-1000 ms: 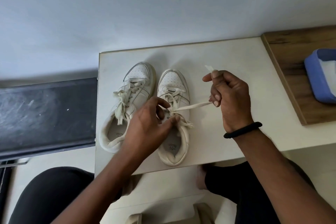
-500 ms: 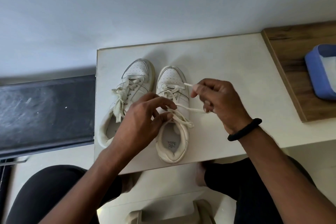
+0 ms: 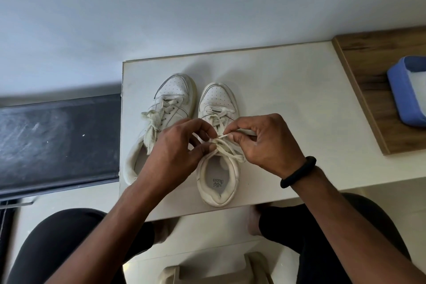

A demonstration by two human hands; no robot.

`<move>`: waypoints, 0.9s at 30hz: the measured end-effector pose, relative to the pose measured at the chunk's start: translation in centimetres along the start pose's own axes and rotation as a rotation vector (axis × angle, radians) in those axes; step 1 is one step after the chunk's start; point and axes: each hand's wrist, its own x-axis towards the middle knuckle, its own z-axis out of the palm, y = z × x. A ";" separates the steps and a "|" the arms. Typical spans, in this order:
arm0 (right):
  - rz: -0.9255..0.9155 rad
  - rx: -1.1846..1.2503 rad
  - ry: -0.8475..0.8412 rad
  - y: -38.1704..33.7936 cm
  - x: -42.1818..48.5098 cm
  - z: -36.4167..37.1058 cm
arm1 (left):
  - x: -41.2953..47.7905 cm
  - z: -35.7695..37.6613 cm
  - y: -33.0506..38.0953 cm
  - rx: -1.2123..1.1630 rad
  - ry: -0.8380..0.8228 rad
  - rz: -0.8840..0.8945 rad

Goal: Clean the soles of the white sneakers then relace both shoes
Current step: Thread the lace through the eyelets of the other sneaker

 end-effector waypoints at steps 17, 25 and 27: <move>-0.255 -0.211 0.041 -0.3 0.3 -0.4 | 0.1 0.3 -0.4 -0.044 0.025 0.110; -0.184 -0.137 0.045 -0.2 0.2 0.3 | 0.3 0.4 -0.7 -0.032 0.055 0.130; -0.143 -0.076 0.028 0.0 0.3 1.0 | 0.4 0.5 -0.8 -0.017 0.063 0.150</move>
